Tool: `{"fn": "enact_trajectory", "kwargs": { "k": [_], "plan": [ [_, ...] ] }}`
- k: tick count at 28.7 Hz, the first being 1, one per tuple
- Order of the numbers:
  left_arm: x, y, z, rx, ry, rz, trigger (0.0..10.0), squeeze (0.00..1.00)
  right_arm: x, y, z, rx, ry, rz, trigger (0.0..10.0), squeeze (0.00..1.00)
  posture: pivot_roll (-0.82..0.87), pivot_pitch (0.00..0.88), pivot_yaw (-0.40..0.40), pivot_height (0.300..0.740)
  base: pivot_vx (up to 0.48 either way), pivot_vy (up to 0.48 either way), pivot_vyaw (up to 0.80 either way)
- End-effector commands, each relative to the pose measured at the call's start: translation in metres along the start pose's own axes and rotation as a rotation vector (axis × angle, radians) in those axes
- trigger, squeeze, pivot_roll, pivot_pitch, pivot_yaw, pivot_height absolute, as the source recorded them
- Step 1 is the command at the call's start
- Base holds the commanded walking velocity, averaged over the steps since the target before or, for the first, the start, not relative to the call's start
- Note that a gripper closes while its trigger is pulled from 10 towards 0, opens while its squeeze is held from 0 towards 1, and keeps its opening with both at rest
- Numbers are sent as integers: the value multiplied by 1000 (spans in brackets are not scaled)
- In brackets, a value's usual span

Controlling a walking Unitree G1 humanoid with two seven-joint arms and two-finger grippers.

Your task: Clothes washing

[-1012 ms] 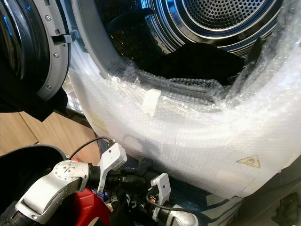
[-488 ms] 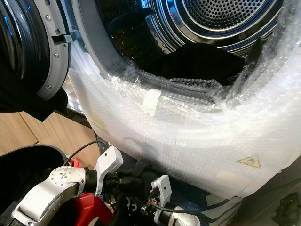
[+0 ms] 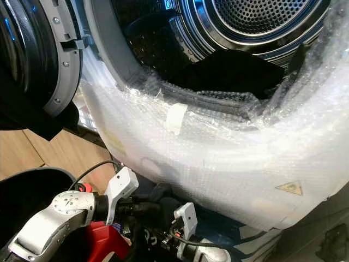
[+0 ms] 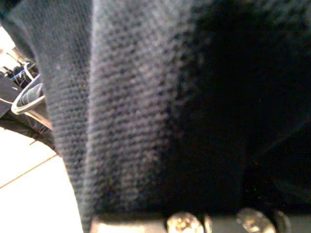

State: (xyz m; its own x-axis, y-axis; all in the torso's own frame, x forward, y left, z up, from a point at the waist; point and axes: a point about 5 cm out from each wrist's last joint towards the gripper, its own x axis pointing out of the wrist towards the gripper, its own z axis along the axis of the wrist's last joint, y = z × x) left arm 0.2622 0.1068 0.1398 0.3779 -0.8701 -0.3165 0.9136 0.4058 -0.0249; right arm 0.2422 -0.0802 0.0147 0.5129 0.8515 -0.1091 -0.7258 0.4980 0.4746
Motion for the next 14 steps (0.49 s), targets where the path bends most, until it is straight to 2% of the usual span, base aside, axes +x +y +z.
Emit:
{"fn": "enact_trajectory", "kwargs": {
  "k": [1,12,14],
  "plan": [
    [-9,6,5,9,-15,36,10000,1000,2,1,6,-22,-15,23,0,0,81,0,23,740,0,0,0],
    [-28,9,6,-23,-22,49,10000,1000,4,0,3,-22,15,30,0,0,116,0,18,740,0,0,0],
    [-39,13,6,-30,-21,68,10000,1000,4,-1,2,-28,29,34,0,0,119,0,17,740,0,0,0]
  ]
}}
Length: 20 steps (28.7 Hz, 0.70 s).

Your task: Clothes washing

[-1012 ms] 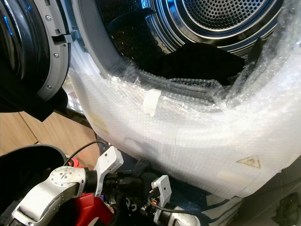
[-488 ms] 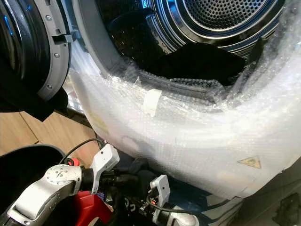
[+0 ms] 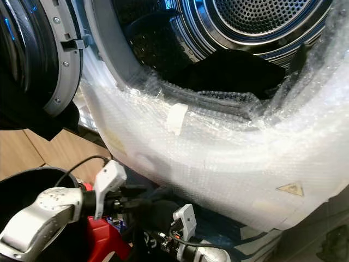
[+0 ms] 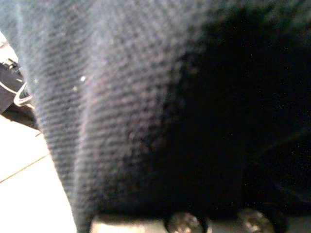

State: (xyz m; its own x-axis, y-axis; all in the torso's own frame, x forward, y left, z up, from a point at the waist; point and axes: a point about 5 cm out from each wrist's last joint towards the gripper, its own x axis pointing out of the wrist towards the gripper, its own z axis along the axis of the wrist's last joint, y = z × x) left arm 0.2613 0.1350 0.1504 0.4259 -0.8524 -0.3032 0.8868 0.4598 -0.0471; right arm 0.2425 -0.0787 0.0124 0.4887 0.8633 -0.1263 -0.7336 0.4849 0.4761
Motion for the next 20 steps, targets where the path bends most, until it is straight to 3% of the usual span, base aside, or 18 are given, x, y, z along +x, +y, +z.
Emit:
{"fn": "enact_trajectory", "kwargs": {
  "k": [1,5,6,8,10,11,12,15,16,19,20],
  "plan": [
    [-15,5,5,7,-7,27,10000,1000,2,0,4,-32,8,19,0,0,119,0,17,740,0,0,0],
    [-38,13,7,14,12,90,10000,1000,-3,0,-4,-27,42,29,0,0,124,0,16,740,0,0,0],
    [-38,13,7,14,12,90,10000,1000,-3,0,-4,-27,42,29,0,0,124,0,16,740,0,0,0],
    [-57,28,7,29,21,231,10000,1000,-7,0,-9,-28,57,34,0,0,126,0,14,740,0,0,0],
    [-61,31,7,32,21,264,10000,1000,-9,0,-9,-28,61,36,0,0,127,0,13,740,0,0,0],
    [-69,43,5,42,19,396,10000,1000,-12,0,-12,-36,80,40,0,0,128,0,13,740,0,0,0],
    [-69,43,5,42,19,396,10000,1000,-12,0,-12,-36,80,40,0,0,128,0,13,740,0,0,0],
    [-77,54,-2,30,22,549,10000,1000,-15,0,-14,-43,93,47,0,0,132,0,10,740,0,0,0],
    [-77,57,-9,27,34,608,10000,0,-17,0,-14,-47,95,54,0,0,131,0,7,740,0,0,0],
    [-79,66,-23,47,44,781,10000,0,-21,3,-12,-64,98,82,0,0,128,0,1,740,0,0,0],
    [-79,66,-23,47,44,781,10000,0,-21,3,-12,-64,98,82,0,0,128,0,1,740,0,0,0]
  ]
}}
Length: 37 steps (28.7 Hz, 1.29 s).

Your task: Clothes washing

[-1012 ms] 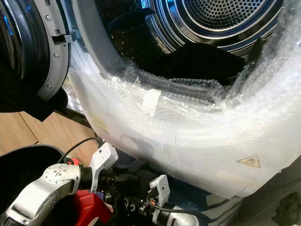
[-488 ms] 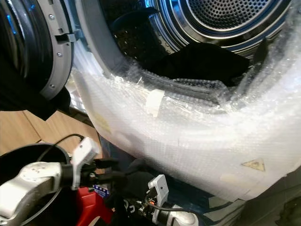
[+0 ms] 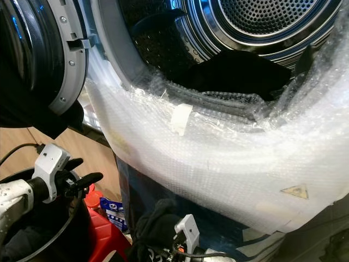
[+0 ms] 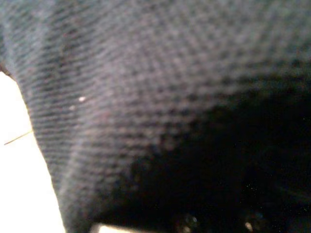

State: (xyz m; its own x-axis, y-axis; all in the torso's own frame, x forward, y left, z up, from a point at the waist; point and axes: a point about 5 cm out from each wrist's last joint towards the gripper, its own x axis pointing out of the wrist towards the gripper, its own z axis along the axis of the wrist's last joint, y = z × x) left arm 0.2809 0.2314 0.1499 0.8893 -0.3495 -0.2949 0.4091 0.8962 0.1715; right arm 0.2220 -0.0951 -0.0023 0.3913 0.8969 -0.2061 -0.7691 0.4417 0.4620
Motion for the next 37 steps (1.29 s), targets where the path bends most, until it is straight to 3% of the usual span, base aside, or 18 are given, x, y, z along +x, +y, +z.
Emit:
{"fn": "enact_trajectory", "kwargs": {
  "k": [1,2,3,4,6,8,14,20,27,32,37],
  "plan": [
    [-1,7,-2,42,-9,85,10000,0,1,2,8,-40,-21,28,0,0,128,0,1,740,0,0,0],
    [0,11,-5,52,-7,149,10000,0,0,3,9,-45,-21,32,0,0,129,0,-2,740,0,0,0],
    [1,21,-12,12,-24,293,10000,0,-3,5,10,-58,-19,46,0,0,124,0,-9,740,0,0,0],
    [1,21,-12,12,-24,293,10000,0,-3,5,10,-58,-19,46,0,0,124,0,-9,740,0,0,0],
    [0,31,-26,-11,-38,507,10000,0,-8,11,14,-84,-29,72,0,0,116,0,-12,740,0,0,0],
    [-2,32,-32,-26,-60,584,10000,0,-13,15,19,-99,-43,85,0,0,108,0,-18,740,0,0,0],
    [-1,26,-49,-11,-60,648,10000,0,-22,25,33,-146,-89,86,0,0,98,0,-16,740,0,0,0],
    [6,15,-64,11,-40,647,10000,0,-30,55,58,-212,-158,160,0,0,70,0,-12,740,0,0,0],
    [12,16,-61,9,-68,654,10000,0,-43,86,100,-262,-292,257,0,0,59,0,-12,740,0,0,0],
    [13,16,-63,2,-62,656,10000,0,-46,98,116,-280,-330,308,0,0,49,0,-8,740,0,0,0],
    [16,13,-66,11,-59,639,10000,0,-47,115,156,-320,-461,397,0,0,59,0,-9,740,0,0,0]
  ]
}}
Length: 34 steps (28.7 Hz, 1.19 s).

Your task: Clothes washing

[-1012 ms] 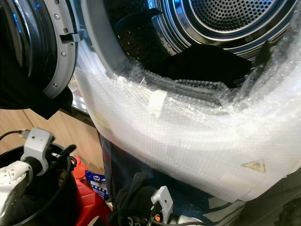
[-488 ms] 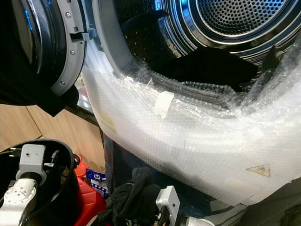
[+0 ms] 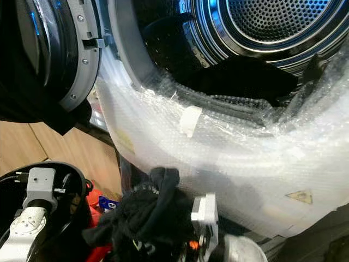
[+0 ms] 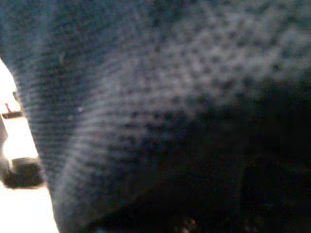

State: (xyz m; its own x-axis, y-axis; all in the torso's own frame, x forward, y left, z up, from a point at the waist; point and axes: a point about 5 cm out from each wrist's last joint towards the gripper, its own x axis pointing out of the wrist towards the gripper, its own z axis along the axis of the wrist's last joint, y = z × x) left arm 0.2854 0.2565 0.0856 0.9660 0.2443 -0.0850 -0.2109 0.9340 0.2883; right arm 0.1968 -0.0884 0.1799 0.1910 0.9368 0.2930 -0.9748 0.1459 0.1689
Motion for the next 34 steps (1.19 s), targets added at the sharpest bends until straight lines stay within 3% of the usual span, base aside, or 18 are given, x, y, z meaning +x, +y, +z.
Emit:
{"fn": "enact_trajectory", "kwargs": {
  "k": [1,7,14,20,26,30,34],
  "plan": [
    [2,-2,0,20,-7,-7,10000,0,5,3,21,-33,-83,34,0,0,62,0,-11,740,0,0,0],
    [6,-2,2,30,-11,-7,10000,0,19,-3,56,-33,-270,109,0,0,82,0,-1,740,0,0,0],
    [7,2,2,29,-7,12,10000,0,28,-11,94,-64,-375,180,0,0,70,0,6,740,0,0,0],
    [6,-2,-1,17,8,3,10000,0,45,-20,111,-67,-401,199,0,0,56,0,4,740,0,0,0],
    [4,-6,-6,5,22,-7,10000,0,72,-34,144,-145,-452,127,0,0,35,0,5,740,0,0,0],
    [5,-20,-9,0,36,-41,10000,0,106,-64,174,-192,-443,-32,0,0,13,0,-3,740,0,0,0],
    [7,-29,-5,-26,28,-52,10000,0,120,-95,218,-325,-413,-140,0,0,32,0,-17,740,0,0,0]
  ]
}}
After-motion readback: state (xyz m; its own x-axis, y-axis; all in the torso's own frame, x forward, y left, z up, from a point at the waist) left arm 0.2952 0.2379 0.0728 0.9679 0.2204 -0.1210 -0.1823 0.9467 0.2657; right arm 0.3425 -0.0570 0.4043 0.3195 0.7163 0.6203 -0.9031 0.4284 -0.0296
